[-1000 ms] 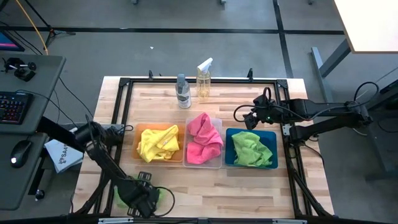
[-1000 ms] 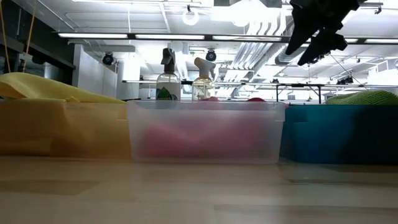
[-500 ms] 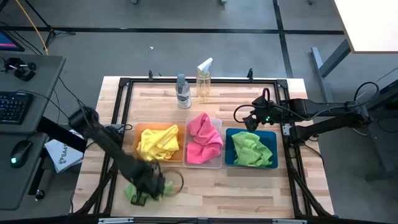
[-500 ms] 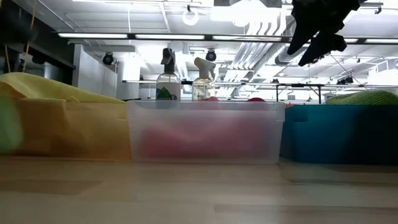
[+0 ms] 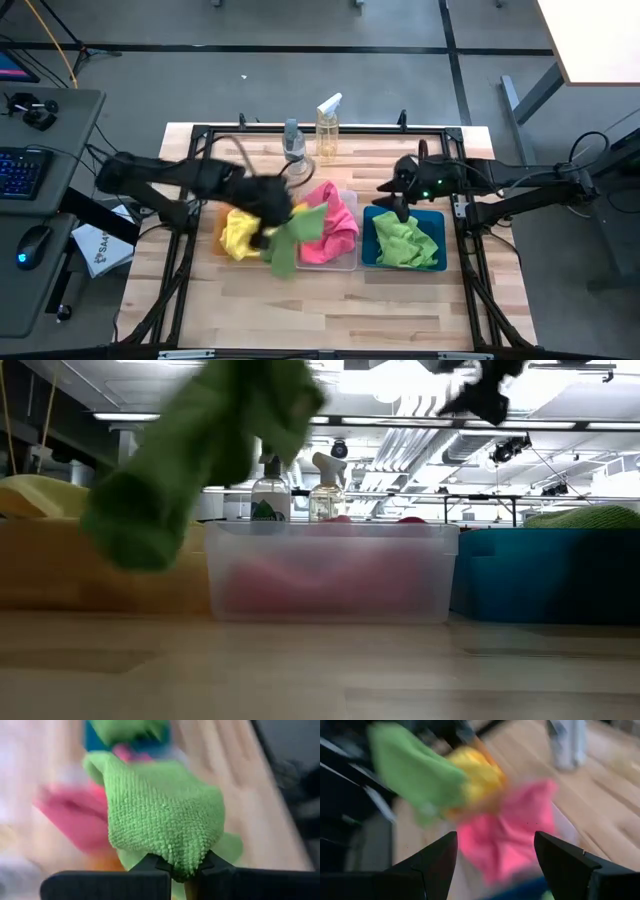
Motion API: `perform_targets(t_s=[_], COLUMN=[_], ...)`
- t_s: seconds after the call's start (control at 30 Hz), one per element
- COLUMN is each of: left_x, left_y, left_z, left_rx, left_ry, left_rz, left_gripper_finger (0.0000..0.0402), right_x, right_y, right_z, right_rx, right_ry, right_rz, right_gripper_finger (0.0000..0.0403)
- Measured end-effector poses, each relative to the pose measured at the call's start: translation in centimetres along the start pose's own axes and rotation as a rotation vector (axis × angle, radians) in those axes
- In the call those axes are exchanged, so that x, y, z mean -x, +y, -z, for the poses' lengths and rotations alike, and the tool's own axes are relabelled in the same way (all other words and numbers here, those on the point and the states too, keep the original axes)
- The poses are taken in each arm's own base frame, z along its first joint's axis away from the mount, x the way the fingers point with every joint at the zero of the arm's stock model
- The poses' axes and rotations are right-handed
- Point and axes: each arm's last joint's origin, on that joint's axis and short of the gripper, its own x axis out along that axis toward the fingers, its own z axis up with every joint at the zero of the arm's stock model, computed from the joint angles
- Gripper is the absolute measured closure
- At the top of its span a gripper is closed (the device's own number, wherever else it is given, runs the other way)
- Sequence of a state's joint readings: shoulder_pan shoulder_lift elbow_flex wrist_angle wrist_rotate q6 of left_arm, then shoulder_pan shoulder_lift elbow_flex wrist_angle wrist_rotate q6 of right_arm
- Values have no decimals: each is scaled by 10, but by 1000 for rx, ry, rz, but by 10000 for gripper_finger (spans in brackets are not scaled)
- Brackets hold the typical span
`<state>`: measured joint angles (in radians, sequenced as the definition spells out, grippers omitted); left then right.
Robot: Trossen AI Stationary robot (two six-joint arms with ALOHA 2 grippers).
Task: Sort microfiber towel by color & place in baskets
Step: Put the green microfiber cloth into the blue bin
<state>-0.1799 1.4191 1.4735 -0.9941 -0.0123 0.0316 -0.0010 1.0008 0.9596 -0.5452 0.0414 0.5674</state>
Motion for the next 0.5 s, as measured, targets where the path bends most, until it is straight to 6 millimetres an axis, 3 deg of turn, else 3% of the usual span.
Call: perform_targets(t_s=[0.13,0.23,0.5], left_x=[-9,-14,-45], left_y=[32,51,73], left_z=[-42,-69,-108], left_rx=[-128,-187,-228], left_ry=[-197,-382,-780], left_rz=[-133,-198,-137], left_gripper_finger=[401,401,401], right_x=[7,25,88], right_y=[12,19,17], right_z=[-17,-30,-43], right_rx=[-2,12,7], right_ry=[-172,-343,-733], right_rz=[-149,-242,-230], right_gripper_finger=[144,144,144])
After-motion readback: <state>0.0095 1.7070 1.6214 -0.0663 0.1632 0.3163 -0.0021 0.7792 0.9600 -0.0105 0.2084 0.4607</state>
